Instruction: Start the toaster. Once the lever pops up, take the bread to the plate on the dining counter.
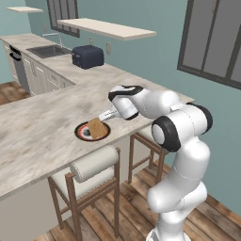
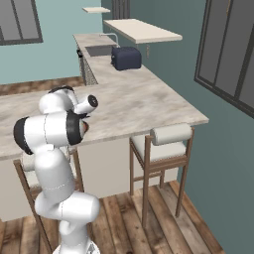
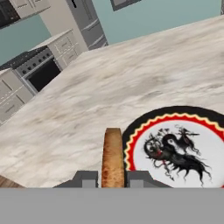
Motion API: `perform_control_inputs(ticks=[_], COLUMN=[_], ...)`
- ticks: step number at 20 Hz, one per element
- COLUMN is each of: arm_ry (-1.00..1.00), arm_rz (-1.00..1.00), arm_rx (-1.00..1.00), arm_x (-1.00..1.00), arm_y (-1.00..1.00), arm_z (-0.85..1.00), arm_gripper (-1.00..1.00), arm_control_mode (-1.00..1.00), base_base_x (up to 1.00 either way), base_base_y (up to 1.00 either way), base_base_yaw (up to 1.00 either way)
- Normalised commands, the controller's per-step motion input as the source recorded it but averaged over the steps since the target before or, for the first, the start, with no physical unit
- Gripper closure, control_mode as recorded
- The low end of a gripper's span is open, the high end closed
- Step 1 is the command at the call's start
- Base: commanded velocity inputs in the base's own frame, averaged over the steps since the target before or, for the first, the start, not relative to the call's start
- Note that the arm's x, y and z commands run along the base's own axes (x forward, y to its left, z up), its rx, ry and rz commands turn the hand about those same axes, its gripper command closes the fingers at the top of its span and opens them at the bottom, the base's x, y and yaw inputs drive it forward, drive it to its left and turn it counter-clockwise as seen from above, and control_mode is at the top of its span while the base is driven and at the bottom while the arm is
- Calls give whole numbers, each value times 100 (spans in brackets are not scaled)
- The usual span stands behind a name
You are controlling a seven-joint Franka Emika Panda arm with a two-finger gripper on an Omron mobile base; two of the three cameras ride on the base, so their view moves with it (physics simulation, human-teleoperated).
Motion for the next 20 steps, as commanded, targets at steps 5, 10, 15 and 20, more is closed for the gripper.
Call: perform_control_inputs(ticks=[5, 10, 15, 20], arm_ry=[0, 0, 0, 0], arm_rz=[0, -1, -1, -1], arm_rx=[0, 0, 0, 0], arm_x=[13, 16, 14, 15], arm_y=[1, 5, 5, 8], arm_z=[-11, -8, -8, -9], arm_gripper=[100, 100, 100, 100], arm_control_mode=[-100, -100, -100, -100], base_base_x=[0, 0, 0, 0], base_base_y=[0, 0, 0, 0], base_base_yaw=[0, 0, 0, 0])
